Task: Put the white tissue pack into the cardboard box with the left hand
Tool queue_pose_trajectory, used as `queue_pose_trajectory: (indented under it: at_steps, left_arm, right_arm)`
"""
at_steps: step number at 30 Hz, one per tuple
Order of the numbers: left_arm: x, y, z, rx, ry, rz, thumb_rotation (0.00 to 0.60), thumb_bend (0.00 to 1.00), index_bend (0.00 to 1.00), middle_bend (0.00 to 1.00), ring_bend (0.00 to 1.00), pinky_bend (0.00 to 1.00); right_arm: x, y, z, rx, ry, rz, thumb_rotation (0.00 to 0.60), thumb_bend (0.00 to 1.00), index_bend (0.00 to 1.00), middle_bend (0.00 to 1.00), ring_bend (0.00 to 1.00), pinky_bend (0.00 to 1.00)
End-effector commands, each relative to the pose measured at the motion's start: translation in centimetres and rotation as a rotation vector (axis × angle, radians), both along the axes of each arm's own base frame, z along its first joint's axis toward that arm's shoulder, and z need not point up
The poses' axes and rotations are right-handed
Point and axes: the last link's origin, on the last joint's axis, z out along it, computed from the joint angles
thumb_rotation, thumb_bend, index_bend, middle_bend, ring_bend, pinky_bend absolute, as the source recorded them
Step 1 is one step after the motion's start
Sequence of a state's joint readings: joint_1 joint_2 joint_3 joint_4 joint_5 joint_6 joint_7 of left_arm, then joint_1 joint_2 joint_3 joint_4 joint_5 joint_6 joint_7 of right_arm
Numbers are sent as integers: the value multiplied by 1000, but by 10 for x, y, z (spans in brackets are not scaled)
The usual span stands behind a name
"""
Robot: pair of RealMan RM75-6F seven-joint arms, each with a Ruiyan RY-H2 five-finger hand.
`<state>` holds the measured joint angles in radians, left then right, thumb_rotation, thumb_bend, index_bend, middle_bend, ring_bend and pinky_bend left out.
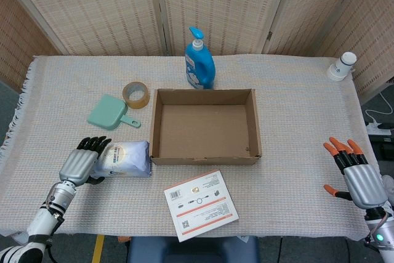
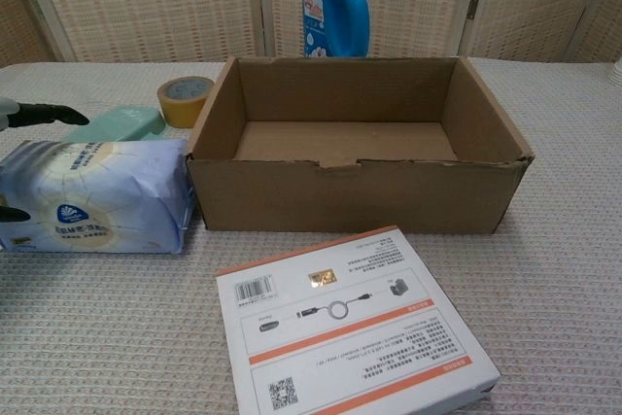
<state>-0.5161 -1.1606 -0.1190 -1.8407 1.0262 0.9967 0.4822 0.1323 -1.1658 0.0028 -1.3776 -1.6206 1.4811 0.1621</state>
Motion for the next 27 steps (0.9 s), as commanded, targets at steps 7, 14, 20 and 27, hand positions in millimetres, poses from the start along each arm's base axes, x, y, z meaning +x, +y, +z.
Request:
queue_pose_trajectory:
  at_steps: [7,14,20,27]
  left_arm:
    - [4,15,-12,-39,27,27,600,176,0,0,0,43]
    - [0,21,-16,-78,52,52,600,177,0,0,0,49]
    - [-6,28,-18,-60,56,64,600,185,0,0,0,58]
    - [-11,31,-21,30,42,34,600,237,133,213,133,271]
  right_arm:
    - [0,0,1,-1,-2,1,600,0,106,0,0,0]
    - [0,0,1,-2,-3,2,600,0,107,0,0,0]
    - [1,0,1,0,-4,4,600,0,109,0,0,0]
    - [1,0,1,0,-5,2,600,0,110,0,0,0]
